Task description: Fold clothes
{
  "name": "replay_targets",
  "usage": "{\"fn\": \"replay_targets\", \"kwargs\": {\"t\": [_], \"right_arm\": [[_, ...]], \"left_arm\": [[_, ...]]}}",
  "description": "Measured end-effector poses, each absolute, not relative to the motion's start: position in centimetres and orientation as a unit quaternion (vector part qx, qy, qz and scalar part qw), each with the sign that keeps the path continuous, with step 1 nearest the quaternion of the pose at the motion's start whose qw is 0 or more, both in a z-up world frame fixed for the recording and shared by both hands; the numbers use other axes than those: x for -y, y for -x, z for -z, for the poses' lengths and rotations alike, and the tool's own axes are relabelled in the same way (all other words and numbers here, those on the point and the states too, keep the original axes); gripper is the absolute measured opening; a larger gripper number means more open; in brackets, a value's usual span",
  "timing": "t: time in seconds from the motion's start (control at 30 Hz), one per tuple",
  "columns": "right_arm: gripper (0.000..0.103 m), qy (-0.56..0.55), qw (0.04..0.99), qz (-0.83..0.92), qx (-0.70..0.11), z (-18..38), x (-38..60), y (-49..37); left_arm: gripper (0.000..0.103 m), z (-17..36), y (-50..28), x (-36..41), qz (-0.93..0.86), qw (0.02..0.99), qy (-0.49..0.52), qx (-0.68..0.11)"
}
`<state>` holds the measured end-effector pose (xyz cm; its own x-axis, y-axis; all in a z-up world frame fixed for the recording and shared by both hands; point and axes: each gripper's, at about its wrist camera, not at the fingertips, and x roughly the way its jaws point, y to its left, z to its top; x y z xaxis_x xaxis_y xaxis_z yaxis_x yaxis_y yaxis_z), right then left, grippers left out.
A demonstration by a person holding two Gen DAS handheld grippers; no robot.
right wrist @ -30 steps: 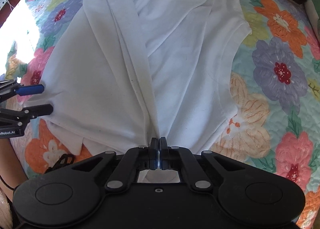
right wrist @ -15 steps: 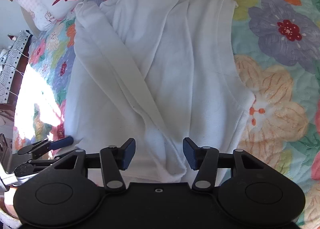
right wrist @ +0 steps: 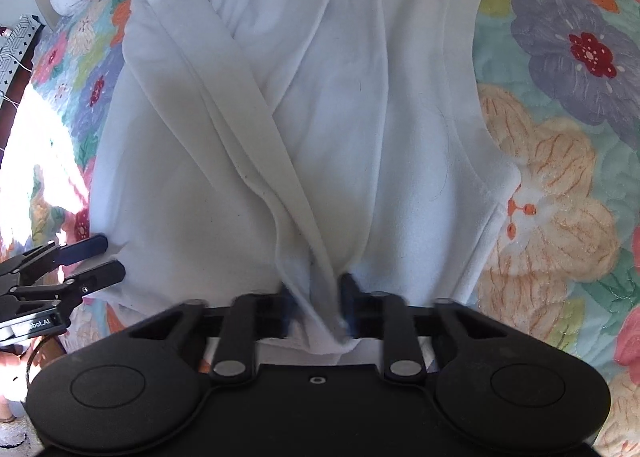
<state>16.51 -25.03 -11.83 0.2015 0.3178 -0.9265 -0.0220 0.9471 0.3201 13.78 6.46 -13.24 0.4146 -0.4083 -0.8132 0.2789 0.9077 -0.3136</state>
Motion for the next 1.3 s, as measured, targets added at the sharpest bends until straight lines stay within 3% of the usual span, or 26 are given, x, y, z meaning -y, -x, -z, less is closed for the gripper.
{"fn": "replay_targets", "kwargs": {"t": [0.17, 0.37, 0.7, 0.93, 1.07, 1.17, 1.23, 1.3], "right_arm": [[0.007, -0.153, 0.779, -0.145, -0.591, 8.7, 25.7, -15.7], [0.005, -0.079, 0.761, -0.147, -0.627, 6.2, 25.6, -15.2], [0.005, 0.027, 0.732, -0.154, -0.663, 6.8, 23.3, -14.0], [0.005, 0.012, 0.701, -0.139, -0.699, 10.5, 23.7, -14.3], [0.007, -0.003, 0.687, -0.135, -0.714, 12.7, 23.6, -15.1], [0.013, 0.0, 0.693, -0.127, -0.71, 11.9, 23.6, -15.0], [0.044, 0.002, 0.716, -0.119, -0.688, 10.4, 23.8, -14.7], [0.057, 0.001, 0.751, -0.12, -0.649, 8.2, 23.8, -14.2]], "left_arm": [[0.064, 12.6, -13.6, -7.2, 0.198, 0.848, 0.071, -0.487], [0.066, 12.3, -13.6, -7.5, 0.193, 0.849, 0.064, -0.488], [0.066, 11.6, -12.8, -7.5, 0.192, 0.858, 0.029, -0.475], [0.071, 13.8, -13.2, -5.9, 0.173, 0.841, -0.026, -0.512], [0.071, 13.9, -13.4, -6.6, 0.17, 0.838, -0.006, -0.518], [0.069, 13.6, -13.4, -7.3, 0.17, 0.839, 0.011, -0.516], [0.068, 12.4, -13.5, -7.9, 0.183, 0.845, 0.035, -0.501], [0.068, 10.5, -13.6, -8.7, 0.201, 0.857, 0.073, -0.47]]}}
